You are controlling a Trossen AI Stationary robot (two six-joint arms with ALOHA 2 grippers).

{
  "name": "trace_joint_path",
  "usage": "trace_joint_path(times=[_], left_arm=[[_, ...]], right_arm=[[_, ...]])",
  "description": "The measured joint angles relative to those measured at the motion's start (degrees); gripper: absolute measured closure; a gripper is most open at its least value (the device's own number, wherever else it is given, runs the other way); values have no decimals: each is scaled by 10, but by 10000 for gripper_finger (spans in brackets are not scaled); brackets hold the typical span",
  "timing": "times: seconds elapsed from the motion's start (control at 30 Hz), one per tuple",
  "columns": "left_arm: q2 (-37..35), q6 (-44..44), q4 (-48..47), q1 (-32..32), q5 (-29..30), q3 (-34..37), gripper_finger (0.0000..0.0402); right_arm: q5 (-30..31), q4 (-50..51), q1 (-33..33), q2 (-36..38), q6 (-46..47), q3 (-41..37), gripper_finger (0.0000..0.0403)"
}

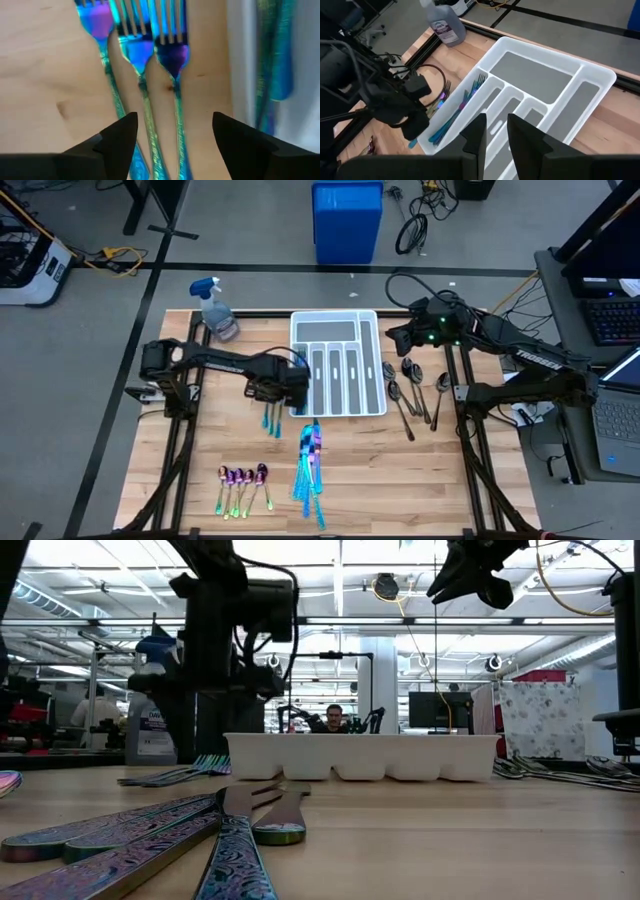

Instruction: Sort silverware

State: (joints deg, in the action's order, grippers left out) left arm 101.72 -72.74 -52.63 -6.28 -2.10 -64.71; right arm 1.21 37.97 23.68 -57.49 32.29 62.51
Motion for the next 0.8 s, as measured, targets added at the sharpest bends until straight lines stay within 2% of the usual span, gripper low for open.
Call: trace_joint_path(times=[0.2, 0.5, 0.63, 0.8], left_arm=[[24, 15, 1, 0, -5, -2, 165], [36, 56, 10, -18, -33, -3, 228], [21, 56, 1, -20, -44, -7, 243], [-3, 40, -26, -20, -28, -22, 245]], right_arm=[[0, 0, 0, 0, 2, 0, 342], [0, 0, 0, 0, 9, 0, 342], [1, 0, 0, 0, 11, 0, 342], [1, 1, 0, 0, 11, 0, 342]])
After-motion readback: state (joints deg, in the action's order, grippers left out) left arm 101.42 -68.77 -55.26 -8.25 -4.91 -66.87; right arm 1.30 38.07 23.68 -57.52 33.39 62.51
